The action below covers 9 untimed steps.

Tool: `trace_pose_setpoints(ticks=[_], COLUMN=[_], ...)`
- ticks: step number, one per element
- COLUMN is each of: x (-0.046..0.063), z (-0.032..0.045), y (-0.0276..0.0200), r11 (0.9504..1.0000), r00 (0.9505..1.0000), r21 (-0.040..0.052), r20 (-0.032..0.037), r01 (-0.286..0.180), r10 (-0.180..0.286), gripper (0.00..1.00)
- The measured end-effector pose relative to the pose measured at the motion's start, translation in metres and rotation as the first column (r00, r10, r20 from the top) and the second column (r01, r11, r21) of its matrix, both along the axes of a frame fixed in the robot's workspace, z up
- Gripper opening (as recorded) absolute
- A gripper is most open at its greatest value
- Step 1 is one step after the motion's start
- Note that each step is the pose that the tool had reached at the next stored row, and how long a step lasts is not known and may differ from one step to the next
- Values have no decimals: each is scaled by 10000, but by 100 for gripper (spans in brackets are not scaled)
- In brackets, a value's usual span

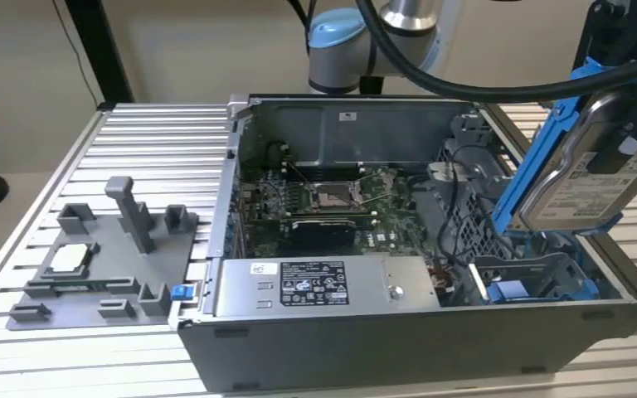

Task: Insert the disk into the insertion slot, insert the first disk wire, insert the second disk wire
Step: 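Insert the disk into the insertion slot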

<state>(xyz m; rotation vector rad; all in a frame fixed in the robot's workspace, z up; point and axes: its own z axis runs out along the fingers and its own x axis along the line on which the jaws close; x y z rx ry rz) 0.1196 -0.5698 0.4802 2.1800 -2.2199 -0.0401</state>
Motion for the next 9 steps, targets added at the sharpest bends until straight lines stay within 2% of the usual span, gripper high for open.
trace_pose_setpoints(ticks=[9], x=[21], z=[-12], y=[-8], r11=[10000], r00=[10000], r21=[-1], r20=[0], r01=[1], r10=[-1], gripper=[0])
